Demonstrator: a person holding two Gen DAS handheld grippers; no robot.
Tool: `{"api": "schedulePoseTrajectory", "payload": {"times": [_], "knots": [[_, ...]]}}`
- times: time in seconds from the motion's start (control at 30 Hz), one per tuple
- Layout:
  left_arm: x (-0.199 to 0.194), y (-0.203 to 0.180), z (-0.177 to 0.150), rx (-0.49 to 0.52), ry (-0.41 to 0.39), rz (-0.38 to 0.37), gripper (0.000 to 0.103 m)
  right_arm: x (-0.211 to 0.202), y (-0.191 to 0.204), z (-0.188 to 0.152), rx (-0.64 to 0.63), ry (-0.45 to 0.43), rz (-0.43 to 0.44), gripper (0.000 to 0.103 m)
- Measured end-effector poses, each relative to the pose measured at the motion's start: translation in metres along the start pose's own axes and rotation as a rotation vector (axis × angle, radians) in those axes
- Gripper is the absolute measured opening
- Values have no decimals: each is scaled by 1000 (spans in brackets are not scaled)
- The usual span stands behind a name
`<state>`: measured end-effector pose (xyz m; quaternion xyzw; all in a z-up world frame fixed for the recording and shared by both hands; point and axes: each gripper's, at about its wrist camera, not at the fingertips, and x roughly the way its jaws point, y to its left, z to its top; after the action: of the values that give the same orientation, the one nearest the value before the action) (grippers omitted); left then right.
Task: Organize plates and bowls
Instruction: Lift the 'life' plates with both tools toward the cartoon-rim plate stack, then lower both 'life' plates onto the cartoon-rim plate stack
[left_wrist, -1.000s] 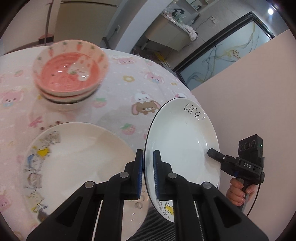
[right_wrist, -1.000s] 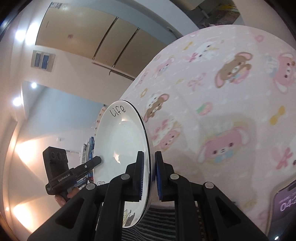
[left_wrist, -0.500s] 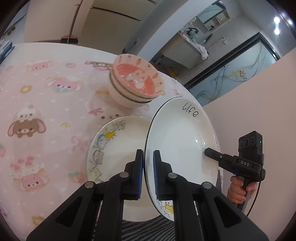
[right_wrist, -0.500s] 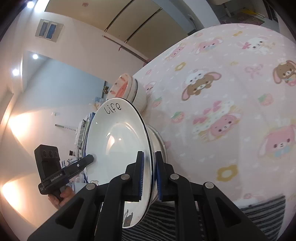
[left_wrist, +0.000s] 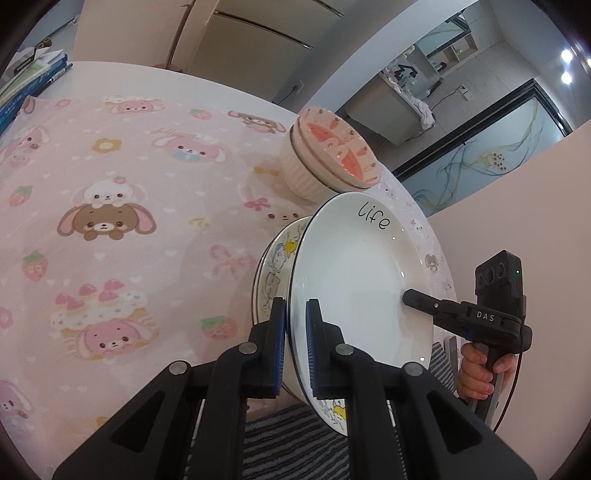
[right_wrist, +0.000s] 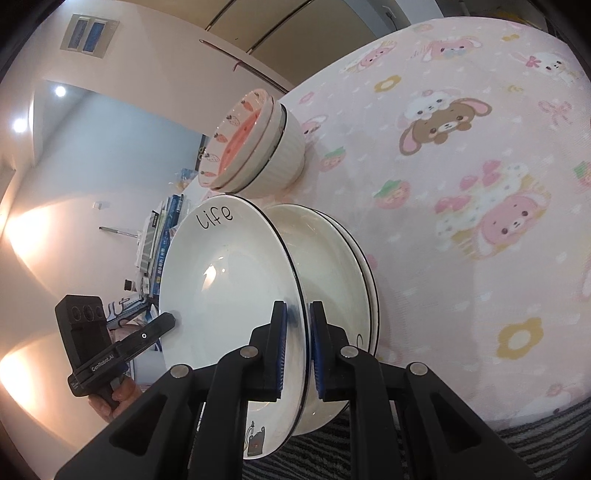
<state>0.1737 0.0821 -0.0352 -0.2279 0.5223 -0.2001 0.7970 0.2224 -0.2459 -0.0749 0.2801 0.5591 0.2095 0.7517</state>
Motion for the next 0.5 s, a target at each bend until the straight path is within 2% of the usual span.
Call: {"api": "schedulePoseTrajectory", "payload": {"times": [0.3,0.5], "knots": [[21,5,-8,41,38,45,7,10,1,-6,-58,3,-101,16],[26,4,-7,73,24,92,7,13,12,-9,-163,-17,-179,18]]}}
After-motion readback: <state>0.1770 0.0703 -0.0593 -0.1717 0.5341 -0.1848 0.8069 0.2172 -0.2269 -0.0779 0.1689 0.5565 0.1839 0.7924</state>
